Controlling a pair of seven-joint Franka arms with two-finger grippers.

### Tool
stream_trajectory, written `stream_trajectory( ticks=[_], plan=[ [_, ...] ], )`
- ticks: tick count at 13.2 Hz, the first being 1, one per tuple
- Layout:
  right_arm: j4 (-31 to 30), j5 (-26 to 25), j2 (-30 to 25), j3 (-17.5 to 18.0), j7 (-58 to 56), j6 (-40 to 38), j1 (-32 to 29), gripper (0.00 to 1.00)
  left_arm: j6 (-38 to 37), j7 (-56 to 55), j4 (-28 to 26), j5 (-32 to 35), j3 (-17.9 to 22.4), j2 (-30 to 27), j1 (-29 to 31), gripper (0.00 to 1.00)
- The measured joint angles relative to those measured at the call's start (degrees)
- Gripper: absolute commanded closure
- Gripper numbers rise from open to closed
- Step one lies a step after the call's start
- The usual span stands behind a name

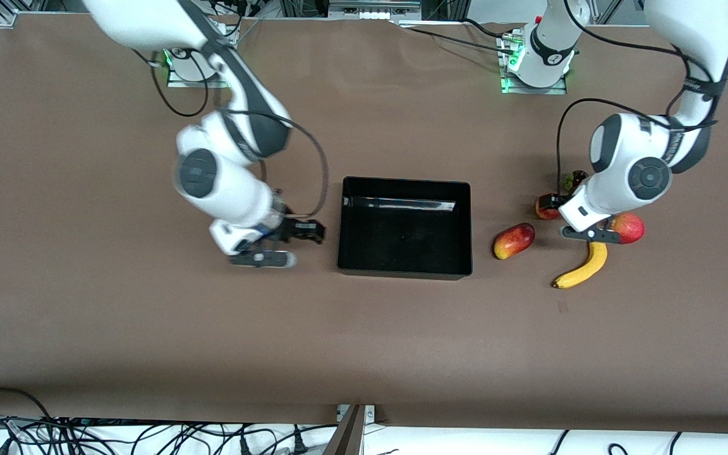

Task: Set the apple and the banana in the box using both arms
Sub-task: 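Release the box with the right gripper while the left gripper grasps the apple, then carry the red apple into the box and open the left gripper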

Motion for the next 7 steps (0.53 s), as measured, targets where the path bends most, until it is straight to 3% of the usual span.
stream_trajectory(
  ticks=[1,3,4,7],
  plan=[
    [0.1,-0.4,-3.0,-0.1,-2.3,-3.7,-2.7,0.00,1.9,0.0,-1.5,0.0,0.0,0.7,0.0,0.32],
    [0.1,-0.7,-9.0,-0.1,-6.8,-10.9,-8.1,0.00,3.3,0.0,-2.8,0.0,0.0,1.7,0.0,0.76],
    [0.1,-0.8,-11.9,-0.3,-9.3,-14.7,-10.7,0.00,3.3,0.0,-2.9,0.0,0.0,2.0,0.0,0.87],
    [-0.5,-0.9,-19.4,-4.2,-17.4,-24.7,-14.5,0.00,3.2,0.1,-2.3,0.0,-0.3,1.7,-0.1,0.87]
  ],
)
